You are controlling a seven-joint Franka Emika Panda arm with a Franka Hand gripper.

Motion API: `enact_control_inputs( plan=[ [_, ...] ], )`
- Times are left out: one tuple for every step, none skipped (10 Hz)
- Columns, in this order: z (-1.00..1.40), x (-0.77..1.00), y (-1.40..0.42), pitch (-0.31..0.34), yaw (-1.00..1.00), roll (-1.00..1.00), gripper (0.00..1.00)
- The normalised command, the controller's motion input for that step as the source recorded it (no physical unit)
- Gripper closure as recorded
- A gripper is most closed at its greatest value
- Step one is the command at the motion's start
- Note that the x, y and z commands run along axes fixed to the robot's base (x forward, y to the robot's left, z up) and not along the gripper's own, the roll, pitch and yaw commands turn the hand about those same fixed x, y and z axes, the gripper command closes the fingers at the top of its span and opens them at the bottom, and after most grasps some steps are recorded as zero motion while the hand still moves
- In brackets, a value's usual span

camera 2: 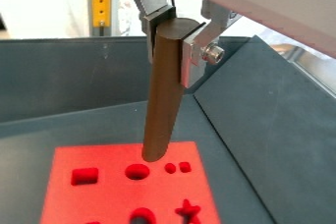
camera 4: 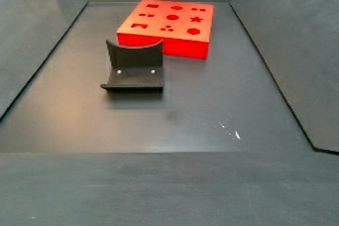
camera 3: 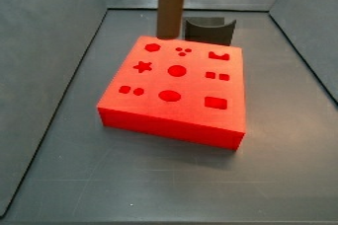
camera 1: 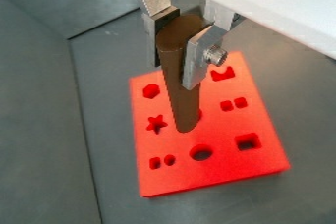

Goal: Insert the oval object.

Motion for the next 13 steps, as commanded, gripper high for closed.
enact_control_inputs(
  plan=[
    [-0.14,0.33,-0.02,0.259,-0.5,-0.31,1.0],
    [-0.19,0.36,0.0,0.29,-0.49,-0.29,1.0],
    [-0.07,0.36,-0.09,0.339,-0.35,-0.13,1.0],
    [0.0,0.0,0.0,0.037,0.0,-0.18,1.0],
    [0.0,0.0,0.0,0.0,0.05,-0.02,1.0],
    [-0.09,-0.05,0.0,0.0,0.0,0.04,1.0],
    [-0.05,-0.01,-0.08,0.044,-0.63,0.12,1.0],
    [-0.11,-0.07,-0.08,0.029,-0.94,0.18,1.0],
    [-0.2,-0.07,0.0,0.013,-1.0,0.11,1.0],
    [-0.33,0.0,0.0,0.0,-1.0,0.01,1.0],
    [-0.37,0.0,0.0,0.0,-1.0,0.0,1.0],
    [-0.44,0.0,0.0,-0.059,-1.0,-0.04,1.0],
    [-0.39,-0.02,0.0,-0.251,-0.9,-0.19,1.0]
  ],
)
